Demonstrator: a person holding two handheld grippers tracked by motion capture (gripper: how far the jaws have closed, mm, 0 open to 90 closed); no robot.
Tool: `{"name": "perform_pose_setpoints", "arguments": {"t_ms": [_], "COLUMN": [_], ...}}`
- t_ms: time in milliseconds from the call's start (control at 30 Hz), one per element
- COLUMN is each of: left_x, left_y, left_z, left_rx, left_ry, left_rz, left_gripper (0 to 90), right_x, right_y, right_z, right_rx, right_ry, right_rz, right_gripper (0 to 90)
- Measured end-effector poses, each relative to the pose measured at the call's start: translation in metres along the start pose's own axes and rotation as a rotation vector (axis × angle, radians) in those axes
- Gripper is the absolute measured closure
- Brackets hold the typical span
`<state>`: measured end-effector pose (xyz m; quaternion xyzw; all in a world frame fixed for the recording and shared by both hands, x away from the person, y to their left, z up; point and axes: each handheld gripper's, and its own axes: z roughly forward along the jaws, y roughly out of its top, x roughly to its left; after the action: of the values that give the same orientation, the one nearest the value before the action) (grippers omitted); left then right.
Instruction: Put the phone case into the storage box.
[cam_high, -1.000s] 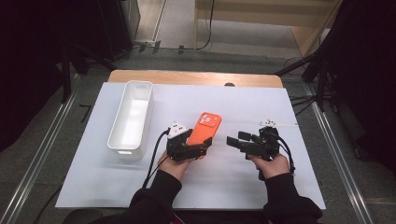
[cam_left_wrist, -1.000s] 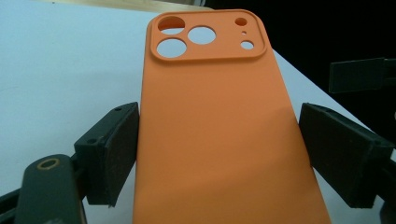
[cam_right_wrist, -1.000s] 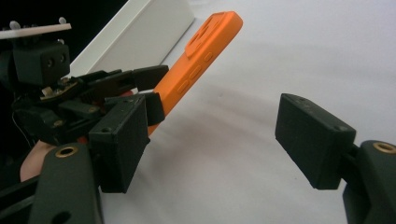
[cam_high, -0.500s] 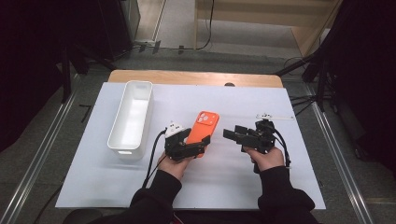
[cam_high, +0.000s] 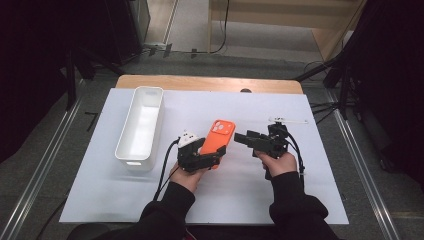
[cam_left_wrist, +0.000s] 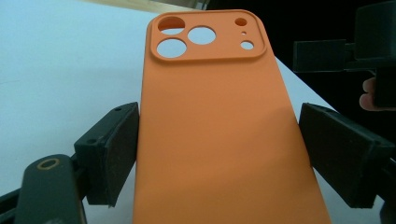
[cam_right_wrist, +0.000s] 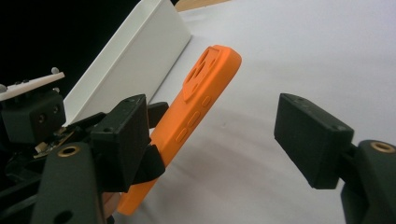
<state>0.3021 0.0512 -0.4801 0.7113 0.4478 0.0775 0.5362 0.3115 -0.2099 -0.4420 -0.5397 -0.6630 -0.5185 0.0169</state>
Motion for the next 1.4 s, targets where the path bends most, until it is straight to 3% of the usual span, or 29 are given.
{"name": "perform_pose_setpoints", "arguments": {"t_ms": [567,933,1400], "left_x": [0.002,0.010,0.013], "left_y": [0.000,0.003,0.009], "left_z": [0.001,0.001,0.003], "left_rx": [-0.002,-0.010,-0.027], "left_ry": [0.006,0.012,0.017], "left_rz": [0.010,-0.025,-0.024], "left_gripper": [14.8,14.8,14.8], "right_x": [-0.006,-0.007,-0.005], "right_y": [0.012,0.021,0.031], "right_z": [0.018,0.031,0.048], "right_rx": [0.022,0.025,0.039], "right_ry": [0.008,0.017,0.008], "right_rz": [0.088,0.147,0.176], "right_gripper": [28.7,30.8,33.3]}}
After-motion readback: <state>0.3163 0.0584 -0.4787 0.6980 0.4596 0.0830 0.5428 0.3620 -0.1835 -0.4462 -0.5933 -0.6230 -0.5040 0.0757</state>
